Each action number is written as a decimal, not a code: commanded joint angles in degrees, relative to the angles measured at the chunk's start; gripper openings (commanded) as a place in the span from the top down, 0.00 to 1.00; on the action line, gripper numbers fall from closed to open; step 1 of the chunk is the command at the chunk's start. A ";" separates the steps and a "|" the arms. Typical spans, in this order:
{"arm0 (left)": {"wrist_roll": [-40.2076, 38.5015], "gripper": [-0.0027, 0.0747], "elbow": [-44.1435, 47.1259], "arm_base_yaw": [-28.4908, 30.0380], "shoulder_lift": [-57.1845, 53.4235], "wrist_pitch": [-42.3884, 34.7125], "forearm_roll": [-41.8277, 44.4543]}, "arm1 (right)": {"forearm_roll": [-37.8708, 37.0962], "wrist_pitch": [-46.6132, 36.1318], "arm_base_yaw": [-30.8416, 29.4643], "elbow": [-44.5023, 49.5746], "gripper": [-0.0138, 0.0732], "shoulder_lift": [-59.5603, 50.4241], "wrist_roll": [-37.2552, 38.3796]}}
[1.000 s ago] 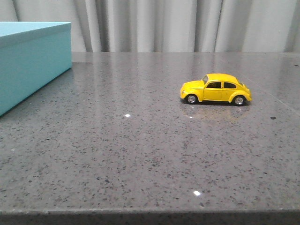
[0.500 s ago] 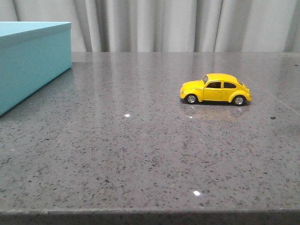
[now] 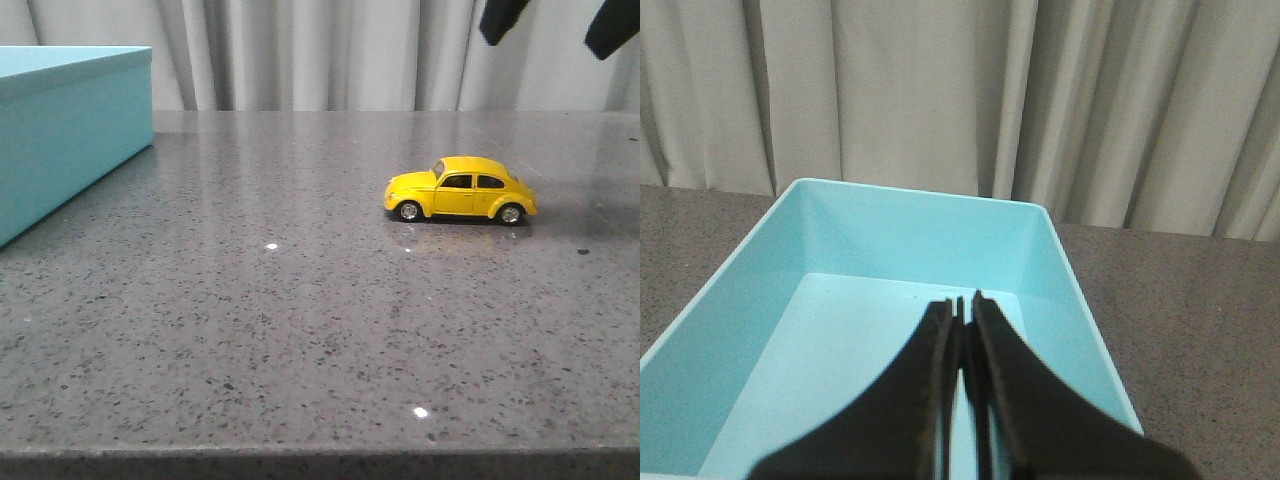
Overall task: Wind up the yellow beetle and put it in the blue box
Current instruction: 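Lower the right gripper over the yellow beetle car and close on it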
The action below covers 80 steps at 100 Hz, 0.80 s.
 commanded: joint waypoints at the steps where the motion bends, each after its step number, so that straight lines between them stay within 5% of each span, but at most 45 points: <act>1: -0.42 0.99 -1.69 -0.25 0.71 -4.80 -0.48 | -0.77 1.29 1.22 -5.19 0.17 2.15 3.86; 26: -0.42 0.99 -1.69 -0.25 0.71 -4.80 -0.48 | -4.04 5.09 3.40 -8.72 0.26 9.42 11.27; 80: -0.42 0.99 -1.69 -0.25 0.71 -4.80 -0.48 | -5.48 2.06 3.40 -8.72 0.26 12.77 17.74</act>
